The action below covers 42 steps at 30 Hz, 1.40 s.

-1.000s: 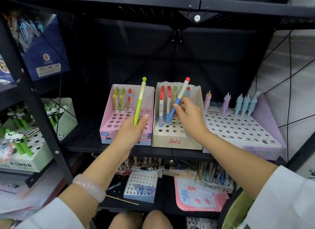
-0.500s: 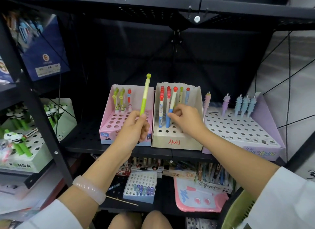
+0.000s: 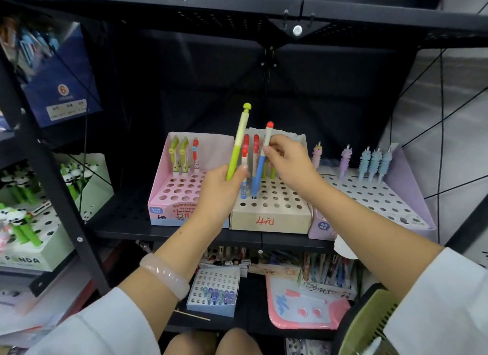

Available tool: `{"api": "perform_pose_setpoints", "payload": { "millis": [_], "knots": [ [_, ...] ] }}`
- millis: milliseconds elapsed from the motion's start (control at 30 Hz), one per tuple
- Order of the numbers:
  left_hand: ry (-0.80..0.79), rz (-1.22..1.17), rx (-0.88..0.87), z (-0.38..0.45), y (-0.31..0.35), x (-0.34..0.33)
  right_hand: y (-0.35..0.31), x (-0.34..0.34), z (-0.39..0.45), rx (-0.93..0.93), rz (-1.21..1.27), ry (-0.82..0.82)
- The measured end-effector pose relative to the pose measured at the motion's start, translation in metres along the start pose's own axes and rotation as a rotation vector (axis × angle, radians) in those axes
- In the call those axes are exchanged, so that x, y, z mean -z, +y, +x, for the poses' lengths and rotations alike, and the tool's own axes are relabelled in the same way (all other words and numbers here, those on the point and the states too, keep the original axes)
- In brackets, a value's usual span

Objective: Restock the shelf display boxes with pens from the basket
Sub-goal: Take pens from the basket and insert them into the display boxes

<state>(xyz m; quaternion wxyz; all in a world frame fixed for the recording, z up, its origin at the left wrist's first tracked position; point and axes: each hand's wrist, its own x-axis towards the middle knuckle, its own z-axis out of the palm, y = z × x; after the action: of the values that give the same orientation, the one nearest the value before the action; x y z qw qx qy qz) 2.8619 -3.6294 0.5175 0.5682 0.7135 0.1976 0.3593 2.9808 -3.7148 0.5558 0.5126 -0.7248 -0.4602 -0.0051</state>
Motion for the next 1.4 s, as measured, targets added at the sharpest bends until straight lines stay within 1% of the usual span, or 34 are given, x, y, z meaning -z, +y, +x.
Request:
{"api": "perform_pose_setpoints", "payload": {
  "millis": [133, 200, 300, 333, 400, 467, 700, 833, 967, 1033, 1100, 1233, 1300, 1400],
  "knots": [
    [-0.058, -0.049, 0.048, 0.005, 0.005, -0.023, -0.001, 0.0, -0.004, 0.008, 0.113, -0.034],
    [-0.044, -0.077, 0.089, 0.006, 0.004, -0.031, 0.001, -0.001, -0.006, -0.038, 0.13, -0.005],
    [-0.007, -0.149, 0.107, 0.007, 0.004, -0.036, 0.004, -0.002, -0.007, -0.118, 0.194, 0.057],
    [-0.005, -0.18, 0.12, 0.009, 0.004, -0.035, 0.004, 0.0, -0.006, -0.133, 0.24, 0.028],
    [-0.016, -0.211, 0.145, 0.012, 0.003, -0.032, 0.004, 0.005, -0.006, -0.156, 0.339, -0.112],
    [-0.033, -0.2, 0.149, 0.014, 0.002, -0.028, 0.006, 0.008, -0.005, -0.168, 0.364, -0.226],
    [-0.052, -0.199, 0.137, 0.013, 0.004, -0.021, 0.001, 0.002, -0.002, -0.218, 0.465, -0.178],
    [-0.018, -0.138, 0.091, 0.011, 0.007, -0.022, -0.001, -0.003, -0.001, -0.191, 0.356, -0.125],
    [0.031, -0.039, -0.013, 0.012, 0.005, -0.017, -0.004, -0.001, 0.002, -0.062, 0.233, -0.014],
    [0.032, -0.053, -0.048, 0.012, 0.005, -0.012, -0.003, 0.003, 0.004, -0.008, 0.19, 0.062],
    [0.052, -0.073, -0.068, 0.011, 0.003, -0.007, 0.001, 0.005, 0.006, 0.03, 0.092, 0.102],
    [0.026, -0.134, -0.073, 0.006, 0.001, 0.0, 0.011, -0.005, 0.004, 0.032, -0.025, 0.027],
    [0.012, -0.176, -0.067, 0.005, -0.002, 0.003, 0.012, -0.009, 0.004, 0.038, -0.087, 0.016],
    [0.024, -0.168, -0.034, 0.004, -0.008, 0.006, 0.01, -0.009, 0.005, 0.072, -0.133, 0.015]
  ]
}}
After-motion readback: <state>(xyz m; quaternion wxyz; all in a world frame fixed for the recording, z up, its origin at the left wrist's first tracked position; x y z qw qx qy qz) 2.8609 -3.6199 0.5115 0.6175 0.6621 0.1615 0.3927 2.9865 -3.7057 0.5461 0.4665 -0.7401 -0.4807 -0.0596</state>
